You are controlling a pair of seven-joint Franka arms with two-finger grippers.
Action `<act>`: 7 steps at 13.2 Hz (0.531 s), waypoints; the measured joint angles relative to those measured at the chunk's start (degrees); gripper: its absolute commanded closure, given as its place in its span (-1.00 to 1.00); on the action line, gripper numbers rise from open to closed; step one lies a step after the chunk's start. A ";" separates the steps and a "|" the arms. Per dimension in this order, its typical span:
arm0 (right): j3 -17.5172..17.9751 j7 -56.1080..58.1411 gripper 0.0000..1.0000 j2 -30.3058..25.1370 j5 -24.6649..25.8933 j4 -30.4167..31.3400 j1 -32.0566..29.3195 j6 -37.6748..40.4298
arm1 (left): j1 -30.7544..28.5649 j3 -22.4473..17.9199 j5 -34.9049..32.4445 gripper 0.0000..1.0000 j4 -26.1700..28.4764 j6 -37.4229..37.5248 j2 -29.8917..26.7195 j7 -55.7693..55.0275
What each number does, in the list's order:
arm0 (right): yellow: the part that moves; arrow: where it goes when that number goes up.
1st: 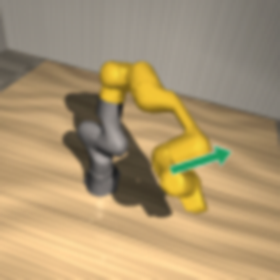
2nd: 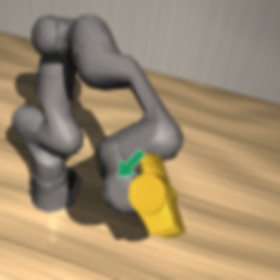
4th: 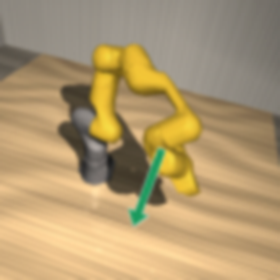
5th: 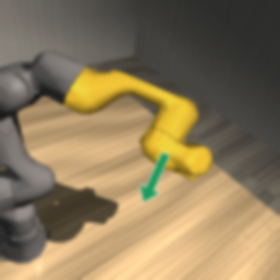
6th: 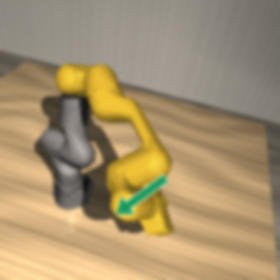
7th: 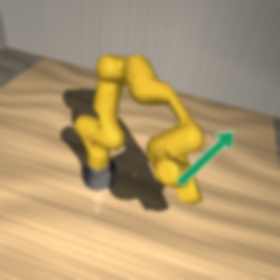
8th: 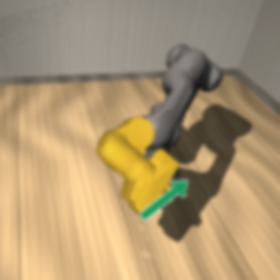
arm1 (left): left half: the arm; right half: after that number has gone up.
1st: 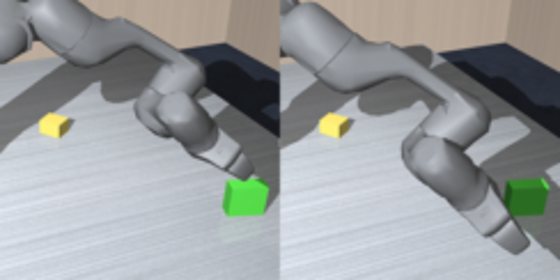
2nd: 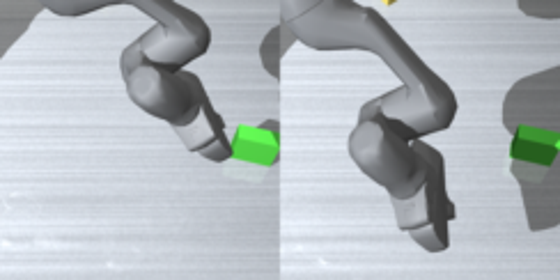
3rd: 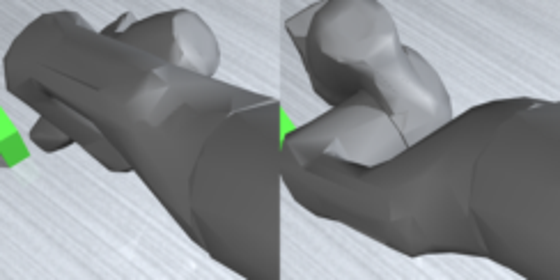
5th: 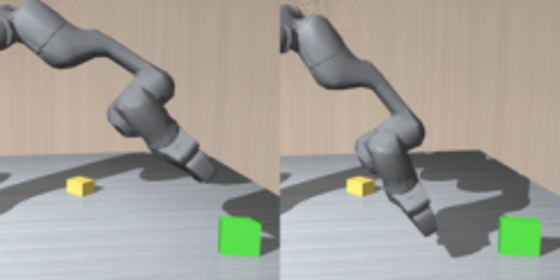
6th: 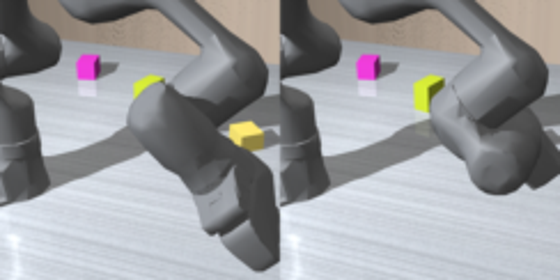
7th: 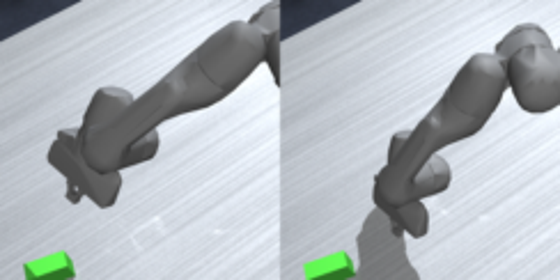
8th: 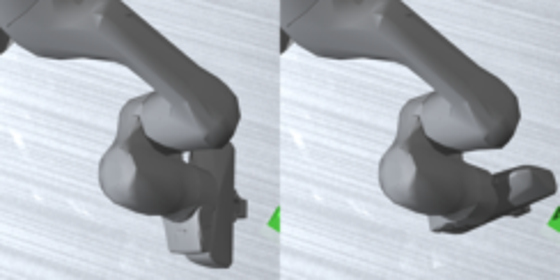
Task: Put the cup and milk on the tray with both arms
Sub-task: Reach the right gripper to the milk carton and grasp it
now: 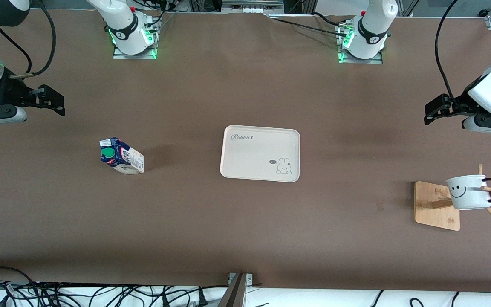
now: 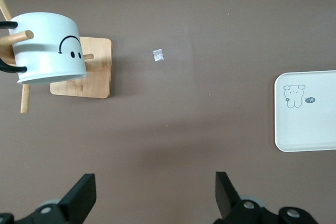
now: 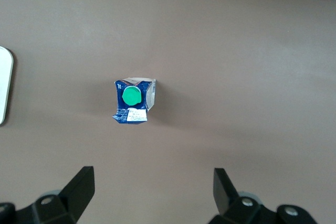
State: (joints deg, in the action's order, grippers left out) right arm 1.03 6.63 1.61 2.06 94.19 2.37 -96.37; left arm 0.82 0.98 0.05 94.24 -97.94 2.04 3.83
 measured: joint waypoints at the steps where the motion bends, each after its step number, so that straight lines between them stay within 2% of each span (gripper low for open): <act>1: 0.00 0.00 -1.00 0.01 0.00 0.01 0.00 0.00 | 0.00 0.00 0.00 -1.00 0.00 0.00 0.00 0.00; 7: 0.12 0.00 -1.00 0.20 -0.33 -0.56 0.06 -0.40 | -0.04 0.00 0.00 -1.00 -0.01 0.06 0.03 0.00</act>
State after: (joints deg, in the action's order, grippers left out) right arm 1.15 6.63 1.81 1.73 93.63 2.43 -96.77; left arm 0.78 0.98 0.05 94.24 -97.88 2.06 3.83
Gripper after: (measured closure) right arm 0.000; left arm 0.000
